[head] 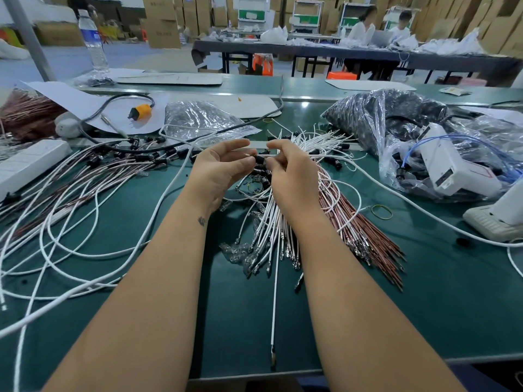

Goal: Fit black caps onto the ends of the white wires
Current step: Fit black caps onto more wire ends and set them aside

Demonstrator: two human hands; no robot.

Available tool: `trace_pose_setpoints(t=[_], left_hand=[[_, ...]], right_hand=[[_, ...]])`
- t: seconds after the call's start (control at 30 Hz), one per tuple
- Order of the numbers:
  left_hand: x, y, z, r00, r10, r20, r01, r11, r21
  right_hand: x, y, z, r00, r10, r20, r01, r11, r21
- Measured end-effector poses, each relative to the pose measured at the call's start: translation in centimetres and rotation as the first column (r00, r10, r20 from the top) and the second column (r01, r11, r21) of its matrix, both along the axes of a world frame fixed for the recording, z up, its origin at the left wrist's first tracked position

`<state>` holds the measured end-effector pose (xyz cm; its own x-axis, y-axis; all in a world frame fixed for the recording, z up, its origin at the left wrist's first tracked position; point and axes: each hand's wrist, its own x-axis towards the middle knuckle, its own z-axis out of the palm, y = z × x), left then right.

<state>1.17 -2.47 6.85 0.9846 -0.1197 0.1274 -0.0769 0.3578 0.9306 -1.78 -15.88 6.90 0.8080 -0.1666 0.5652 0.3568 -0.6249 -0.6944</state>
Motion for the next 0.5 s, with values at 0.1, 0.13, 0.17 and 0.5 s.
trace_pose_setpoints(t=[0.1,0.13,0.17,0.5], left_hand=[[0.03,0.04,-0.14,1.0,-0.008,0.023,0.008,1.0,0.01],[0.05,0.03,-0.18,1.0,-0.003,0.03,0.003,1.0,0.015],[0.05,0.01,-0.2,0.999,0.005,0.04,-0.006,1.0,0.024],[-0.31,-0.34,0.4,0.899,0.413,0.144,-0.433,0.886,0.165]], right_hand=[[-0.02,0.07,-0.06,0.999,0.046,-0.015,-0.046,0.999,0.007],[-0.03,0.1,-0.06,0.999,0.051,-0.015,-0.05,0.999,0.01],[-0.08,0.17,-0.06,0.998,0.058,-0.019,-0.058,0.998,0.006],[0.0,0.23,0.03,0.989,-0.129,-0.07,0.102,0.948,-0.302]])
